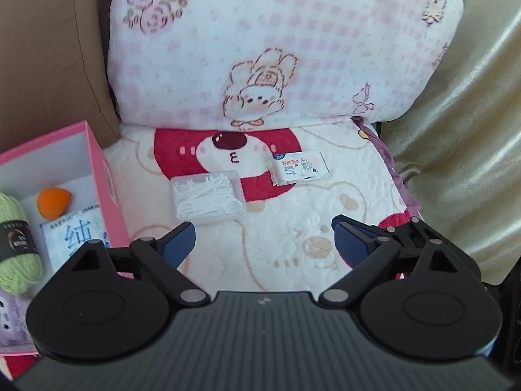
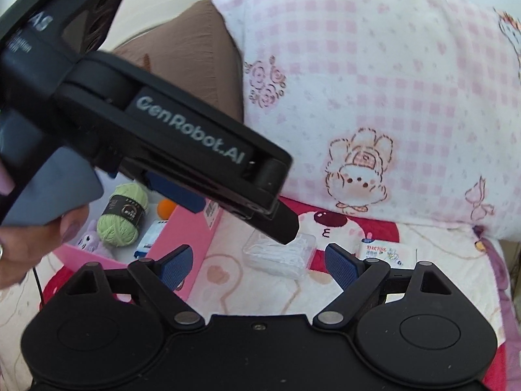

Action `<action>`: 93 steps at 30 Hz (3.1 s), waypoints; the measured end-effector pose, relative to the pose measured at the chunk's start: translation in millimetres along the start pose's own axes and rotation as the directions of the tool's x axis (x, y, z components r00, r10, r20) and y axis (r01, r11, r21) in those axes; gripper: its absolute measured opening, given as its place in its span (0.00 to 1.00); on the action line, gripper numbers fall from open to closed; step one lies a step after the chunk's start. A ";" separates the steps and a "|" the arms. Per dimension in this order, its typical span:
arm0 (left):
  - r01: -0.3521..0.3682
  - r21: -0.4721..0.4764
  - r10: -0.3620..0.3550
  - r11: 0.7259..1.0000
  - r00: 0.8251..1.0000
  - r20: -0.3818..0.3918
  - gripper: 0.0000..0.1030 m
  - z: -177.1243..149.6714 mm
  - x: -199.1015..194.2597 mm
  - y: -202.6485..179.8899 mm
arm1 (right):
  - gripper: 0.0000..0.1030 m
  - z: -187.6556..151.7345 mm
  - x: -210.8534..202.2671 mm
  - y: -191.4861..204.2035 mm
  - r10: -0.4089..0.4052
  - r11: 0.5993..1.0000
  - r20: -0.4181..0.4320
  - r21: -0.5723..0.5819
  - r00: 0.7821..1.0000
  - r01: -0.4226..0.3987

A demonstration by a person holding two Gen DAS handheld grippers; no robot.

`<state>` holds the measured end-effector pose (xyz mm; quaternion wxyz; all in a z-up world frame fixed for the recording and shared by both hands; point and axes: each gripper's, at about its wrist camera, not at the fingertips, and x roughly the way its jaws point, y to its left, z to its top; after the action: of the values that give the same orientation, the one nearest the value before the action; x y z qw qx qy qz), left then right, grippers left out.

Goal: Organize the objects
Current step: 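Move the left gripper toward the clear case of white floss picks, then close the left gripper on the clear floss-pick case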

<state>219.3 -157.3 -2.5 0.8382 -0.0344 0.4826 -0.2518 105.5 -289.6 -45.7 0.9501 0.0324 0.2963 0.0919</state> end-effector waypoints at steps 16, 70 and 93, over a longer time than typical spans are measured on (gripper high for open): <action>-0.056 -0.065 0.053 0.996 0.998 -0.045 0.80 29.6 76.0 37.3 | 0.87 -17.0 67.7 -30.0 0.025 0.997 -0.112 0.081 0.993 -0.016; 0.077 -0.261 -0.130 0.962 0.973 -0.192 0.56 -34.9 135.8 23.3 | 0.84 -81.2 56.3 -48.2 -0.087 0.996 -0.218 -0.039 0.972 0.081; 0.106 -0.145 -0.121 0.984 0.987 -0.102 0.55 -57.1 125.2 13.6 | 0.90 -77.3 66.5 -52.0 -0.109 0.988 -0.189 0.090 0.976 0.128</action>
<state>228.5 -191.8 -136.0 0.7900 -0.1064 0.5419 -0.2663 123.3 -327.1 -152.3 0.9198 0.0542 0.3881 0.0226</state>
